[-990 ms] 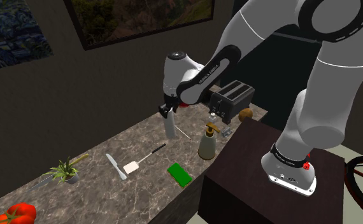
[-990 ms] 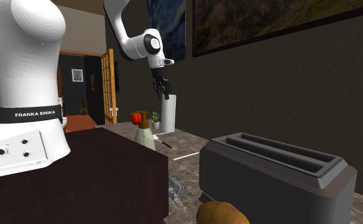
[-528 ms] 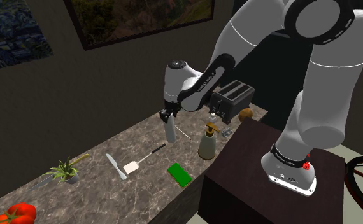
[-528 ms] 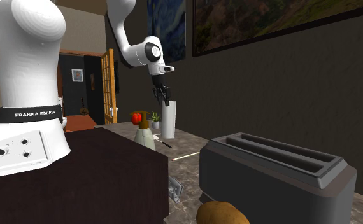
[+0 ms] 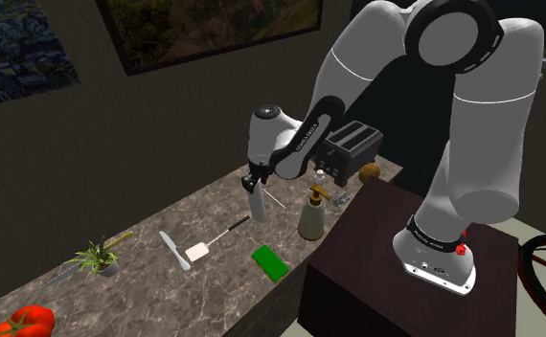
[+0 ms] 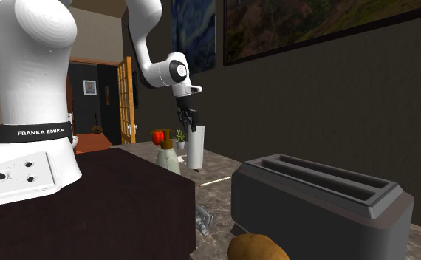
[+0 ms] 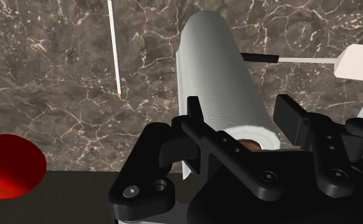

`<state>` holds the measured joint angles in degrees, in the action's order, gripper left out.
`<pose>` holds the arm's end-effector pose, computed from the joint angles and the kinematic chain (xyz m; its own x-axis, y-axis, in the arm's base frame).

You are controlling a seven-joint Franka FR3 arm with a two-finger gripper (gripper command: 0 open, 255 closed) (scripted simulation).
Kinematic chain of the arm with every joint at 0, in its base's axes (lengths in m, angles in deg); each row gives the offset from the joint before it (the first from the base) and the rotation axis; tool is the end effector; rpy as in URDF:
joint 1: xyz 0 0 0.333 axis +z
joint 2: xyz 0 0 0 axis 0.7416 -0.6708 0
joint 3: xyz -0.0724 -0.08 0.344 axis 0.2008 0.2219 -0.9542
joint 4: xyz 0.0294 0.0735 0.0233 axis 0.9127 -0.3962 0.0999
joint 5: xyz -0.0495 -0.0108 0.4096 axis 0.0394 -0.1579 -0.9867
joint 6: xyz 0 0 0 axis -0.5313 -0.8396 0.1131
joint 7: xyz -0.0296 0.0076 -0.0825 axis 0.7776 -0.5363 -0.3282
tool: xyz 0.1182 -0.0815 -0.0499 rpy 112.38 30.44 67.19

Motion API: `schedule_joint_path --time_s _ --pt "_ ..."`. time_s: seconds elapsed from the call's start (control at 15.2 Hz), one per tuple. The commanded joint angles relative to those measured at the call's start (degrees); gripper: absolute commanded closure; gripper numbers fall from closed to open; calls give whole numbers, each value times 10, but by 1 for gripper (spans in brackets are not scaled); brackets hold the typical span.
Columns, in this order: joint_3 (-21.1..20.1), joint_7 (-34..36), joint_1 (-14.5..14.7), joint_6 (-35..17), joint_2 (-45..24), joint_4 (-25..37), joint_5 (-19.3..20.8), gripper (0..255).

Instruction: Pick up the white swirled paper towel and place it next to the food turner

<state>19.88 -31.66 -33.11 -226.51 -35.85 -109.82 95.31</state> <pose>0.5474 0.1493 0.1959 0.9743 -0.1011 0.2012 -0.1036 -0.9946 0.0018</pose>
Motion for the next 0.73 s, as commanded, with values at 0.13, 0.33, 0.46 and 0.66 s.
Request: schedule_joint_path --time_s 0.13,0.33,0.46,0.66 --pt "8 11 7 -26 -33 7 10 255" --pt "10 13 8 -32 -39 8 11 255" --pt "10 13 8 -32 -39 8 11 255" --pt "10 13 8 -32 -39 8 11 255"
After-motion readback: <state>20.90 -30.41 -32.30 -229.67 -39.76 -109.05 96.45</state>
